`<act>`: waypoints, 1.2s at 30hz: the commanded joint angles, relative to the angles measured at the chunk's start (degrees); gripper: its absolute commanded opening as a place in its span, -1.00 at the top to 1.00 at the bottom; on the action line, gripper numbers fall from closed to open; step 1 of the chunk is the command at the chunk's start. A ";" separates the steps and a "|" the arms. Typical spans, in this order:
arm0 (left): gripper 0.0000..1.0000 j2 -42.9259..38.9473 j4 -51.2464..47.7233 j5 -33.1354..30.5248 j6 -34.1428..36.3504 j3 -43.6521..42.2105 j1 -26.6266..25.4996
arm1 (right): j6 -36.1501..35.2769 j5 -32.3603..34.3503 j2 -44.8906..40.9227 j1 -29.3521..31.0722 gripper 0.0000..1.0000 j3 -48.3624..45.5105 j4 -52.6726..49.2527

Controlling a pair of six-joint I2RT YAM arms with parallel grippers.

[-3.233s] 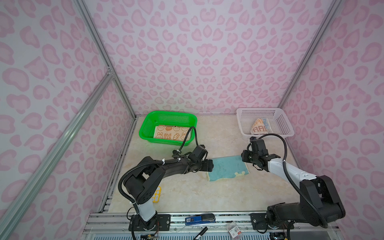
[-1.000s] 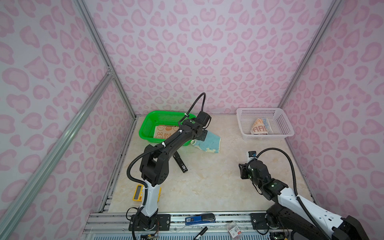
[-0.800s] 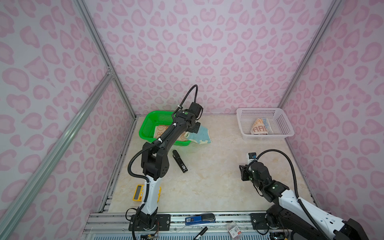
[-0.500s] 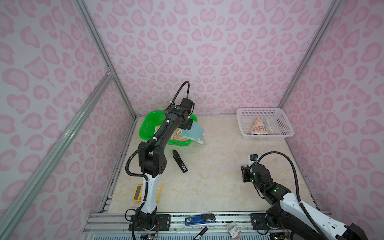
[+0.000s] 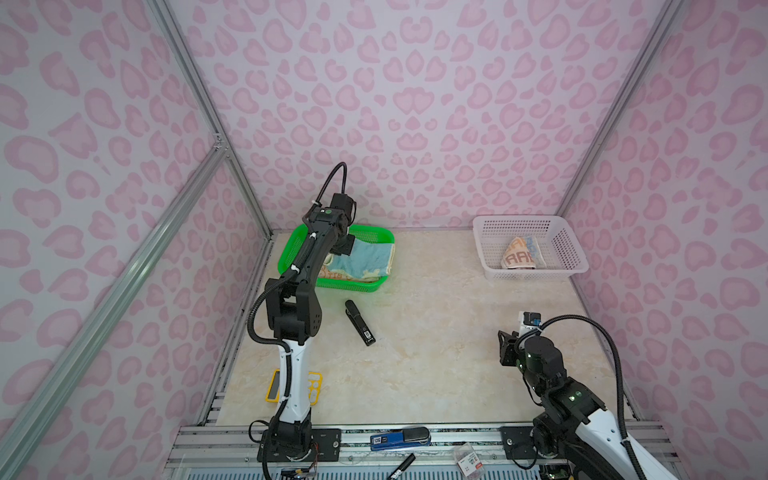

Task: Fold and stack the towels
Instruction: 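Lower the teal towel into the green basket with the left gripper, then open the left gripper over the basket while the right gripper moves to the white basket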

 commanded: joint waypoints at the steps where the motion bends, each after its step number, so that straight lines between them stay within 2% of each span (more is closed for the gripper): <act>1: 0.94 1.52 2.03 -3.03 1.99 0.84 0.85 | 0.43 -1.06 -0.78 -0.66 0.17 0.58 -3.72; 7: 0.94 3.91 2.91 -7.27 4.03 1.43 1.77 | 0.19 -2.68 2.59 -0.85 0.18 2.17 -2.67; 8: 0.76 4.29 3.20 -8.18 4.02 1.48 1.80 | 0.10 -3.26 3.77 -0.88 0.17 2.45 -1.95; 10: 0.02 4.94 3.66 -9.98 3.94 1.36 1.79 | 0.02 -4.10 6.10 -0.82 0.17 3.00 -0.69; 11: -0.27 5.14 3.95 -11.17 3.84 1.23 1.76 | -0.01 -4.68 7.48 -0.79 0.16 3.60 0.02; 14: -0.87 5.12 4.82 -13.78 3.62 0.66 1.76 | -0.33 -6.03 11.32 -0.85 0.15 5.05 1.38; 15: -1.00 4.75 5.31 -14.10 3.62 0.18 1.79 | -0.43 -6.38 12.57 -0.80 0.14 5.69 1.59; 20: -0.96 1.32 7.80 -13.44 2.16 -2.11 1.75 | -1.04 -7.81 18.27 -0.87 0.10 8.15 2.99; 23: -0.96 -2.56 9.33 -10.26 0.70 -4.81 1.78 | -1.56 -9.09 21.93 -0.79 0.09 9.63 3.93; 32: -0.96 -21.56 25.03 5.22 -6.11 -25.71 1.40 | -4.75 -12.39 33.83 -0.78 0.03 16.66 4.34; 36: -0.96 -26.56 28.66 7.00 -7.40 -31.75 1.15 | -6.18 -13.64 37.90 -0.68 0.02 19.54 4.25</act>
